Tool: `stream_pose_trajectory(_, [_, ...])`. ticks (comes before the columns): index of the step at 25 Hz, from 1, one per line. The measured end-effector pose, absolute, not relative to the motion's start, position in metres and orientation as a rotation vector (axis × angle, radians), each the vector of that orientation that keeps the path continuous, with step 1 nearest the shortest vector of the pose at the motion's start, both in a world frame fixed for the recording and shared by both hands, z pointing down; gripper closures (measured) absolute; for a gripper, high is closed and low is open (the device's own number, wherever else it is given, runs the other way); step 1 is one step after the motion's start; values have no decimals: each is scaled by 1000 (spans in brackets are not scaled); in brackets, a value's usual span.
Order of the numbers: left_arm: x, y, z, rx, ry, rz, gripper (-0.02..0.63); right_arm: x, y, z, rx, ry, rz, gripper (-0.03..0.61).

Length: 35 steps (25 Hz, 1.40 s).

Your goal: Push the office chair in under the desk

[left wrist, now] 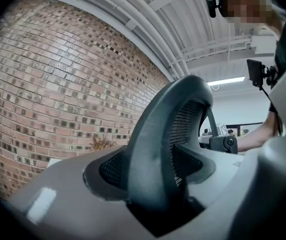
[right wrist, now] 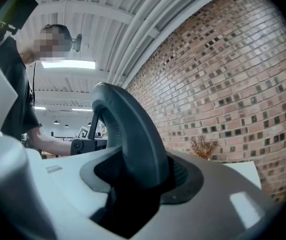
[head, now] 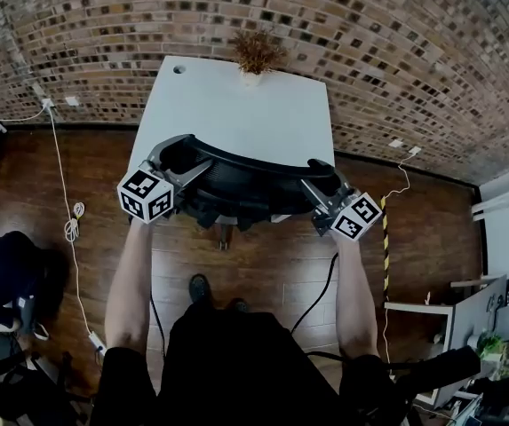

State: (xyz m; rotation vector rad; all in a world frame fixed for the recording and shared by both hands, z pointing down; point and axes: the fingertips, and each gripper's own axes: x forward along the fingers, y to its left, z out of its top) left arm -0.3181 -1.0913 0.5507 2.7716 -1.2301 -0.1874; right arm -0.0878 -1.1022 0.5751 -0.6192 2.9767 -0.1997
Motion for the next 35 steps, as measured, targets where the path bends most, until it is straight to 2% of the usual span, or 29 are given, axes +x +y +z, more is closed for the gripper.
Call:
stream_pose_trajectory(7, [-318,-1073,544,2818,-1273,-217,225,-86,-1091,570,-633,2984,-156,359])
stream_pose_trajectory(9, [-320,-1059,534,2820,-1262,-238,222,-81,-1080,556,-714,2991,-139,303])
stream_pose_trajectory(11, [-335,-1042,519,2769,-1308,-312,218,-70,-1063,534,-813,2986,-126,331])
stream_pose_trajectory(13, [-358,-1032,497,2692,-1436,-389,216,-52,-1055,515,-910,2967,-150,316])
stream_pose_trajectory(15, [-366,-1019,473,2616,-1566,-439,216,-23,-1052,505,-1004,2892,-249,402])
stream_pose_trajectory(18, [-341,-988,462,2551,-1633,-475,238,18,-1041,519,-1074,2735,-485,450])
stream_pose_trajectory(22, [-281,-951,524,2536,-1525,-367,239,38,-1031,598,-1245,2622,-736,571])
stream_pose_trajectory(27, [-229,-912,589,2475,-1457,-281,202,3,-1007,660,-993,2594,-979,571])
stream_pose_trajectory(35, [-182,-836,486,2636,-1431,-368,202,-46,-907,570,-752,2890,-637,578])
